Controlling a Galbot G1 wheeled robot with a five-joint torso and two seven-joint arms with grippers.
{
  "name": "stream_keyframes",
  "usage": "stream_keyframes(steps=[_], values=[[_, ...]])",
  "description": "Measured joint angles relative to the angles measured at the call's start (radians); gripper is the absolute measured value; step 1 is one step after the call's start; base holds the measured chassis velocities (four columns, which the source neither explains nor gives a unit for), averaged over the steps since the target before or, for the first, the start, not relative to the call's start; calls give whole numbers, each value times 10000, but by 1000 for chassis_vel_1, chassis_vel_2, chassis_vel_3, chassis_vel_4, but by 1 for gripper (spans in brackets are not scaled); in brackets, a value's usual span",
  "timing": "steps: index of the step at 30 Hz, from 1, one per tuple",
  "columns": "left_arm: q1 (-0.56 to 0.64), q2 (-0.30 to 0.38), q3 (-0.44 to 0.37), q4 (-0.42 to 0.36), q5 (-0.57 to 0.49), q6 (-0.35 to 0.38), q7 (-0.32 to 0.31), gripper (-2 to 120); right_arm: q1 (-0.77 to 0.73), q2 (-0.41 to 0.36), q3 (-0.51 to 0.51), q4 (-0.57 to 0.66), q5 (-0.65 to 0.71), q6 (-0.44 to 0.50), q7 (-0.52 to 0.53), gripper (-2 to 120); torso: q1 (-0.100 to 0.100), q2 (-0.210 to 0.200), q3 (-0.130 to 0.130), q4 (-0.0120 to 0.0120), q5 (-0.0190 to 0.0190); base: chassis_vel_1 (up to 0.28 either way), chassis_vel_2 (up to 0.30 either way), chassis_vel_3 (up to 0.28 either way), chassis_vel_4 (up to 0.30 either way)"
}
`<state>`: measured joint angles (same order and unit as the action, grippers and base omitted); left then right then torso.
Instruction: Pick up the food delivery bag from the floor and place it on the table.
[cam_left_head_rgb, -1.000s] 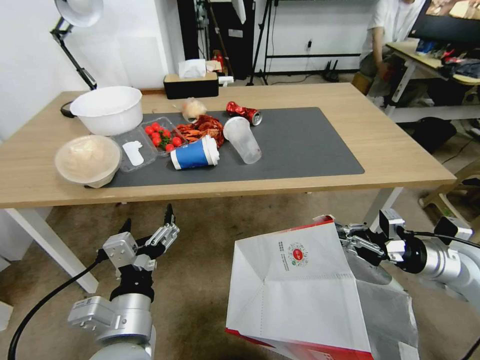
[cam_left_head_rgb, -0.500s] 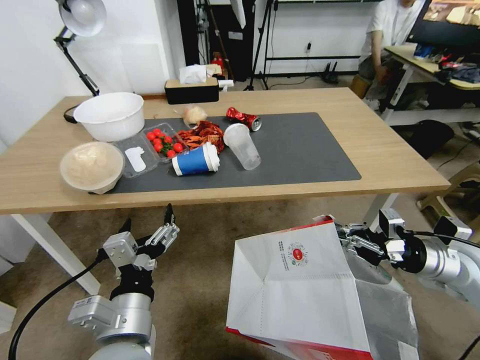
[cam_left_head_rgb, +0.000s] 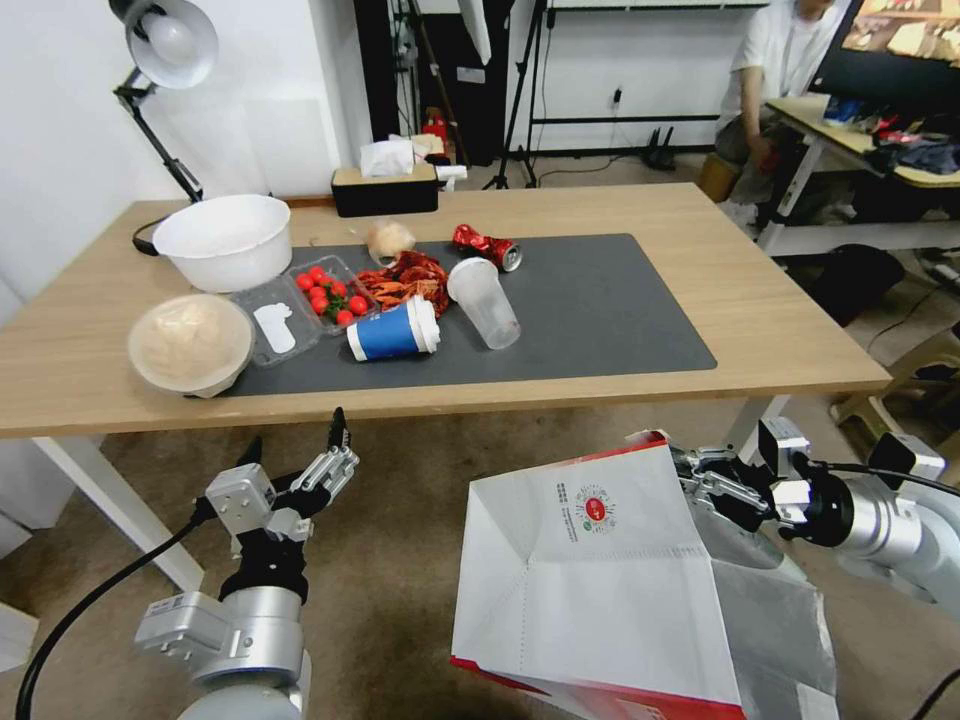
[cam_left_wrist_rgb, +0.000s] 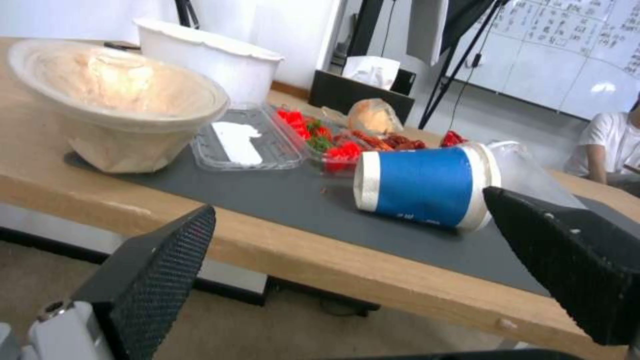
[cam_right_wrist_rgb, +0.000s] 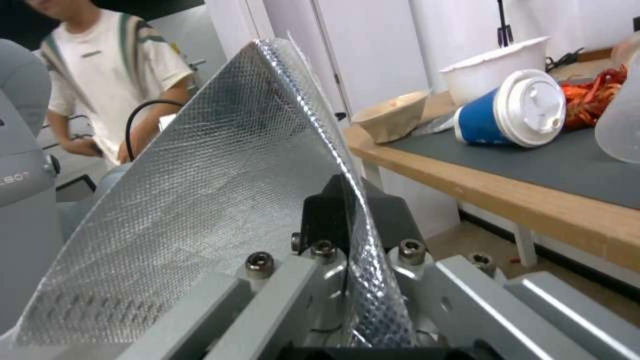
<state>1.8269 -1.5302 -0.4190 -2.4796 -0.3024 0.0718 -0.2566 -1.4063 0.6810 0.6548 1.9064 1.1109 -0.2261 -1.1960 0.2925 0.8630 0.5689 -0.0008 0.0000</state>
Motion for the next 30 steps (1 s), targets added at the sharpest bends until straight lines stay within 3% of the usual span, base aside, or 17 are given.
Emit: stream_keyframes(steps=[30], values=[[60, -21, -1, -44, 9, -23, 93, 100, -3, -5, 20, 35, 49, 36, 52, 0, 593, 1374, 780, 0, 0, 0, 0, 0, 0]])
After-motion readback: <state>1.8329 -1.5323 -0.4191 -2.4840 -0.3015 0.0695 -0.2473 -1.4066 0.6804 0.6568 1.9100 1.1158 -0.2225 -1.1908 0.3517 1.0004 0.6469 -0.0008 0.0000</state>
